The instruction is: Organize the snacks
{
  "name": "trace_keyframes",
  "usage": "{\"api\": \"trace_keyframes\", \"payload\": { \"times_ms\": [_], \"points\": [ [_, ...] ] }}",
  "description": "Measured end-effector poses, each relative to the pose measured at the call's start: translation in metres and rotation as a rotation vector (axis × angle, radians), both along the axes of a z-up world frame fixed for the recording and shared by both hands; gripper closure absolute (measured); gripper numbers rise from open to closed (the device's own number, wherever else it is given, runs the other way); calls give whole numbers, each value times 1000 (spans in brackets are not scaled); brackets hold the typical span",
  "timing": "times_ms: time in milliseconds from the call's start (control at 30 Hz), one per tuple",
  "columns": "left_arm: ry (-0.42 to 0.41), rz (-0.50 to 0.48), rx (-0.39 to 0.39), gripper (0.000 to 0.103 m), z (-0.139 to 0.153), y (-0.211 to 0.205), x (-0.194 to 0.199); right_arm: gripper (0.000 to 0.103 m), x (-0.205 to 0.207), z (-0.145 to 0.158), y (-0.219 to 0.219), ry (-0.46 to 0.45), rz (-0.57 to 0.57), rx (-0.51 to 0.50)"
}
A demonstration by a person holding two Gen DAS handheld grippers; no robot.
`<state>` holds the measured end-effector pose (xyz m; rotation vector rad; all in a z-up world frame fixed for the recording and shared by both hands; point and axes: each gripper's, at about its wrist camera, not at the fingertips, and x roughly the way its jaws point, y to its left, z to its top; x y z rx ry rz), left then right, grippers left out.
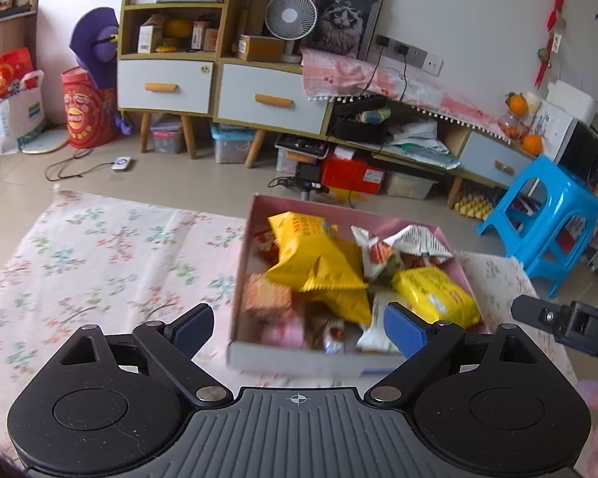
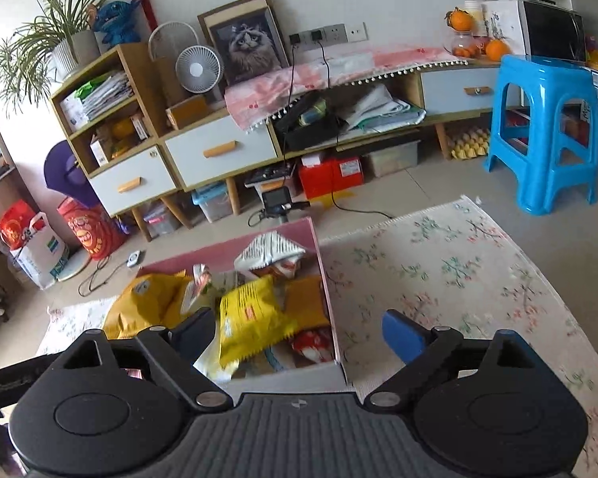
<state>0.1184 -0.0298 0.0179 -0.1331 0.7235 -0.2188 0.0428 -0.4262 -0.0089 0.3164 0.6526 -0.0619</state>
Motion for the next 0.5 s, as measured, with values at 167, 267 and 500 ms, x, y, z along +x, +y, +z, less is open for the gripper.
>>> {"api": "trace_keyframes", "payload": {
  "times_ms": [167,267,500],
  "points": [
    [25,14,7,6,5,9,-25,14,-17,6,5,44,1,4],
    [52,29,16,6,6,14,-38,14,-28,9,12,69,12,-16],
    [51,51,85,3,15,14,-75,11,-54,20,36,145,3,-79]
  ]
}}
